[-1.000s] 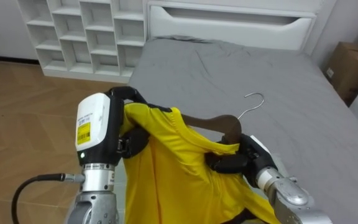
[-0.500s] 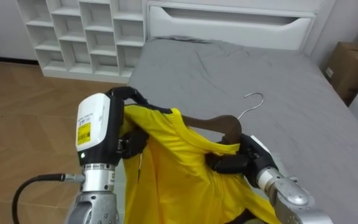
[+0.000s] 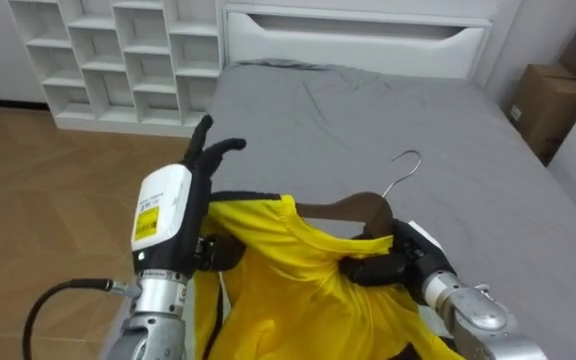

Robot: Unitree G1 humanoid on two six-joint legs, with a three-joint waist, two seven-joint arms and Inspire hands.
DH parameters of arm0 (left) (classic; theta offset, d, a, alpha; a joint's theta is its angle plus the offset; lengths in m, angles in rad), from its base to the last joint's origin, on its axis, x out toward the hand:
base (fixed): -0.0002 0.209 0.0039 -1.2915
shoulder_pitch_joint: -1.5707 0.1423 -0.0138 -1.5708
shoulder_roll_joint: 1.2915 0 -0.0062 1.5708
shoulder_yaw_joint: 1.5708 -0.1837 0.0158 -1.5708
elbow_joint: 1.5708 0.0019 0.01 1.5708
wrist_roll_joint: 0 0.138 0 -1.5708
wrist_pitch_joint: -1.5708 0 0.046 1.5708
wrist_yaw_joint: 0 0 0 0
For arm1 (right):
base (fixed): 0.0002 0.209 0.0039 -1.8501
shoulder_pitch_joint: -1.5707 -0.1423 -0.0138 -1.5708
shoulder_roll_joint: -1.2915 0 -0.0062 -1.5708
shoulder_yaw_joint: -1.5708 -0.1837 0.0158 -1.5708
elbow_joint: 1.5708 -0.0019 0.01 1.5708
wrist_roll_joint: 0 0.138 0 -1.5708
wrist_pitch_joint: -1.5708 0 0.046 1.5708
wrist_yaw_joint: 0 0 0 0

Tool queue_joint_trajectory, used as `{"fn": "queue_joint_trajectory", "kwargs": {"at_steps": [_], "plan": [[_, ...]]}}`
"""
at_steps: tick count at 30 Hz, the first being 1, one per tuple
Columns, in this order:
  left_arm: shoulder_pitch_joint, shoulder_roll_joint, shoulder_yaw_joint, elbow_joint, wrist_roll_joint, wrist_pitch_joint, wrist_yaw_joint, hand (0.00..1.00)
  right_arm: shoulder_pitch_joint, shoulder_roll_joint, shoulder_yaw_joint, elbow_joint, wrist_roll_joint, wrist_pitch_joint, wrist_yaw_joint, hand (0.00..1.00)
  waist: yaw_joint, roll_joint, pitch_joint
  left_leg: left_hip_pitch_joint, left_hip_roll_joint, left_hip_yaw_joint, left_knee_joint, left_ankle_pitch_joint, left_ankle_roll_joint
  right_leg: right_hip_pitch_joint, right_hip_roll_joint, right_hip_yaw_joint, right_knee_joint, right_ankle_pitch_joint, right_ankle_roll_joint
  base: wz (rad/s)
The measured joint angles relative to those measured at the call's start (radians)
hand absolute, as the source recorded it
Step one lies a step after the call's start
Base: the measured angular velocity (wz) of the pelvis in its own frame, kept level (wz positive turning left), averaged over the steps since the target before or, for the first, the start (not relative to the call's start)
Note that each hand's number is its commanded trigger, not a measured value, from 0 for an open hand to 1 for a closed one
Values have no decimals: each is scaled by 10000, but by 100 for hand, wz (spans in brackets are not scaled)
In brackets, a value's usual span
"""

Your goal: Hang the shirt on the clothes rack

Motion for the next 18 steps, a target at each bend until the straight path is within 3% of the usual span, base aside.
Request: {"fn": "queue_joint_trajectory", "kwargs": {"at_steps": [7, 13, 18], "plan": [[4, 41, 29, 1192, 0, 147, -543, 0, 25, -63, 0, 1, -591, 7, -41, 100, -122, -1, -1, 16, 4, 2, -8, 0, 0, 11, 5, 21, 9, 0, 0, 0], [29, 117, 120, 1295, -288, 226, -1233, 0, 31, -267, -4, -1, -853, 9, 224, 100, -99, -11, -9, 69, -1, -14, -7, 0, 1, 22, -5, 40, 40, -4, 5, 0], [75, 121, 316, 1675, -926, 209, -1687, 0, 208, -351, -629, 0, -780, 9, 195, 100, -104, -26, -21, 154, -5, 7, 5, 0, 1, 131, -11, 33, 29, -10, 10, 0]]}}
